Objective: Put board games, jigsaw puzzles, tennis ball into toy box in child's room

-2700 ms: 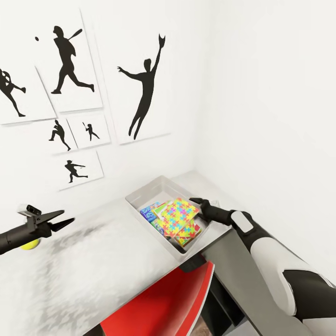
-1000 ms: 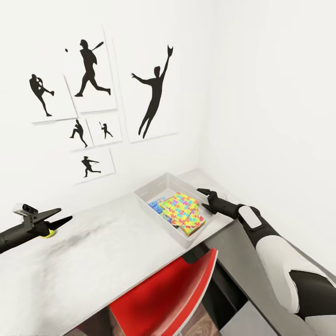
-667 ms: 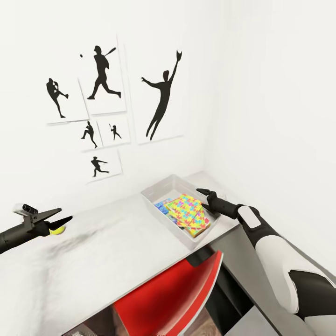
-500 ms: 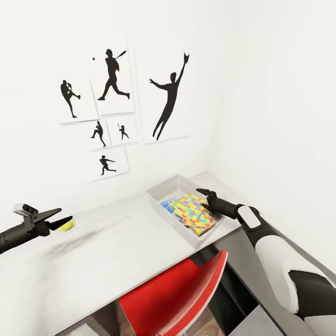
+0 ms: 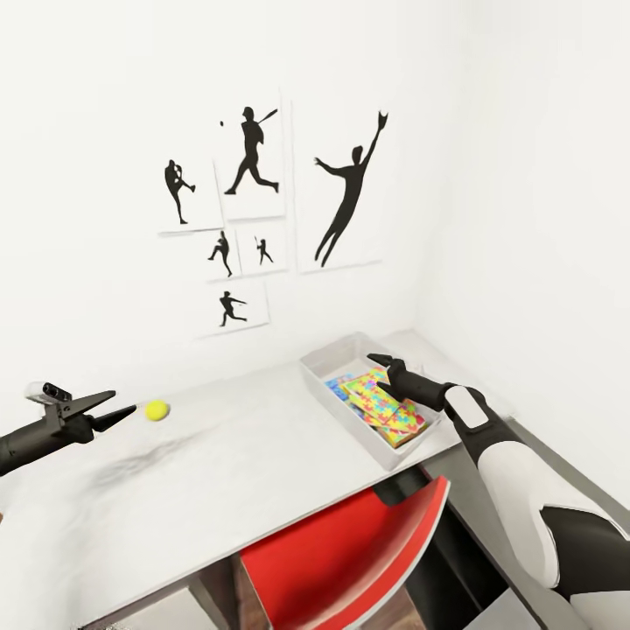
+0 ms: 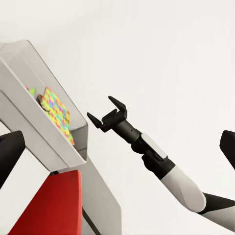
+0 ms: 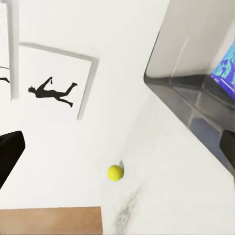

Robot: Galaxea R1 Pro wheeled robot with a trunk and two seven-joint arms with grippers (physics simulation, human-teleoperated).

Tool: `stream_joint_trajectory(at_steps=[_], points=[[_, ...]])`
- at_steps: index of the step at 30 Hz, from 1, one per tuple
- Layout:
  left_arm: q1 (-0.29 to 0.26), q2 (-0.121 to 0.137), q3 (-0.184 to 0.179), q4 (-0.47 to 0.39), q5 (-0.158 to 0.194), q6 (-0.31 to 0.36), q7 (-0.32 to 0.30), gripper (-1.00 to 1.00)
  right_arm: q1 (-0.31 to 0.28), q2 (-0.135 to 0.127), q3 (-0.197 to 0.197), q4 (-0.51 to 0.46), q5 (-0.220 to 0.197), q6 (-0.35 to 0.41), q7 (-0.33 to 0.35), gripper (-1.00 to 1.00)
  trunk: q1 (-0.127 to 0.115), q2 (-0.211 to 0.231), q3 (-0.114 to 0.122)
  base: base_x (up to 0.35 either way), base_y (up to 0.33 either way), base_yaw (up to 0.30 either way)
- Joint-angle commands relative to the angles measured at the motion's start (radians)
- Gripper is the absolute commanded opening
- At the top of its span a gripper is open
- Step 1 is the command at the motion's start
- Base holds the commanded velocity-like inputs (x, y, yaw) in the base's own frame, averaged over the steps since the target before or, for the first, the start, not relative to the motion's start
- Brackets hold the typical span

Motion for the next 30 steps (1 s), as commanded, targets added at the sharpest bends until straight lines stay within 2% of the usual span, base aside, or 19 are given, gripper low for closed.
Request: stream_joint_trajectory(at_steps=[1,11,19,30], points=[[-0.001,0.0,0.0,0.0,-0.001,0.011,-0.004,1.0,-0.001,0.0,-0.006,0.0,0.001,0.007,0.002,1.0,0.001,-0.002,-0.001,-0.001,0.0,0.158],[-0.001,0.001,0.0,0.0,-0.001,0.011,-0.004,1.0,0.0,0.0,-0.007,0.0,0.002,0.007,0.002,1.0,0.001,-0.002,0.001,-0.033,0.0,0.028],[-0.001,0.001,-0.001,0.0,-0.001,0.011,-0.004,1.0,0.0,0.002,-0.005,0.0,0.004,0.007,-0.001,1.0,0.001,-0.002,0.001,-0.162,0.086,0.001],[-0.001,0.002,0.001,0.0,-0.001,0.012,-0.004,1.0,-0.003,0.005,-0.002,0.0,0.01,0.009,-0.009,1.0,0.001,-0.002,0.001,-0.013,0.008,0.0]])
